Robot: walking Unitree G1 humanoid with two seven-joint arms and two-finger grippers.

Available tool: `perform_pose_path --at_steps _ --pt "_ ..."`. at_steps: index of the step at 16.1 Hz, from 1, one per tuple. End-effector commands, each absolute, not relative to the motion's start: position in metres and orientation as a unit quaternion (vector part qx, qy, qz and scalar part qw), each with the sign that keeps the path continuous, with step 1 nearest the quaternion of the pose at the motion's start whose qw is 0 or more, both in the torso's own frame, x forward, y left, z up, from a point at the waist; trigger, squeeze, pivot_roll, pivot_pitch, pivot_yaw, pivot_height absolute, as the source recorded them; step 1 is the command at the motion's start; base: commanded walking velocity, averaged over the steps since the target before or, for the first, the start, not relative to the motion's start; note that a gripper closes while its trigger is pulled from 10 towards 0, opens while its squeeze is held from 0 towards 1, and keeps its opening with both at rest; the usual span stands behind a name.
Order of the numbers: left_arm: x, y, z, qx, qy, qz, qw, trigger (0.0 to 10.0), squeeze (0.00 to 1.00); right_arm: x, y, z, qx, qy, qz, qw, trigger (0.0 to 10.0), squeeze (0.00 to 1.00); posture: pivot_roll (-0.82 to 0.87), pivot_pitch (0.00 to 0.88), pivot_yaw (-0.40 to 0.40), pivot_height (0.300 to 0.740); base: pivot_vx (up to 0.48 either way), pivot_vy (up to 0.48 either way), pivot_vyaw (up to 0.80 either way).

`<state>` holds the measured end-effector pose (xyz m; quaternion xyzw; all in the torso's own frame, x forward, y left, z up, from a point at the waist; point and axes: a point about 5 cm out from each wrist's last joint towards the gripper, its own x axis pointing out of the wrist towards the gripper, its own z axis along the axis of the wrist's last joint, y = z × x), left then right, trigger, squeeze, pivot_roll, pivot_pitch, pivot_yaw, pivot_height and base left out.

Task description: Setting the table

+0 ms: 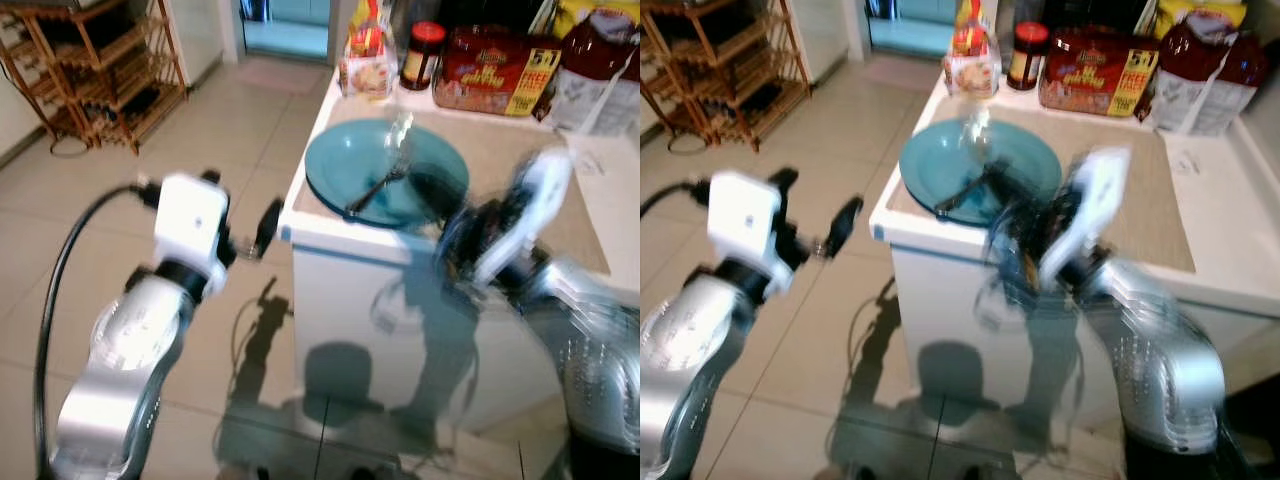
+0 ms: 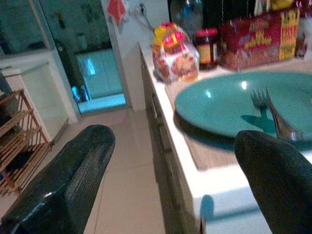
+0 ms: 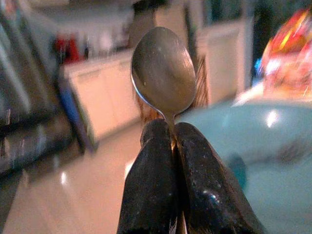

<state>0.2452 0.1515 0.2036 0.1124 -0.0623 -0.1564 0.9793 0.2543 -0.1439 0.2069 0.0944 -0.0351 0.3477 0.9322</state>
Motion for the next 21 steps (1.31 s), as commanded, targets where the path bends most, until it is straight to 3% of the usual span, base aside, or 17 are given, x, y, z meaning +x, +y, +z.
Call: perform_pose_path --at_steps 1,11,14,21 --pt "0.244 0.149 0.207 0.121 -0.075 -0.165 0.976 10.0 0.00 0.251 -0.140 0.212 0.088 -0.054 0.365 0.925 10.0 0.00 0.02 0.082 -0.027 0.740 0.000 -0.469 0.00" --pt "0.246 0.140 0.204 0.122 -0.085 -0.174 0.974 10.0 0.00 0.254 -0.128 0.200 0.042 -0.087 0.350 0.932 10.0 0.00 0.02 0.062 -0.015 0.740 0.000 -0.469 0.00" --pt "0.249 0.137 0.203 0.121 -0.087 -0.188 0.971 10.0 0.00 0.258 -0.112 0.200 0.036 -0.112 0.404 0.907 10.0 0.00 0.02 0.066 -0.001 0.740 0.000 -0.469 0.00" --pt "0.246 0.143 0.200 0.126 -0.083 -0.170 0.974 10.0 0.00 0.249 -0.114 0.195 0.026 -0.079 0.447 0.891 10.0 0.00 0.02 0.069 -0.031 0.740 0.000 -0.469 0.00"
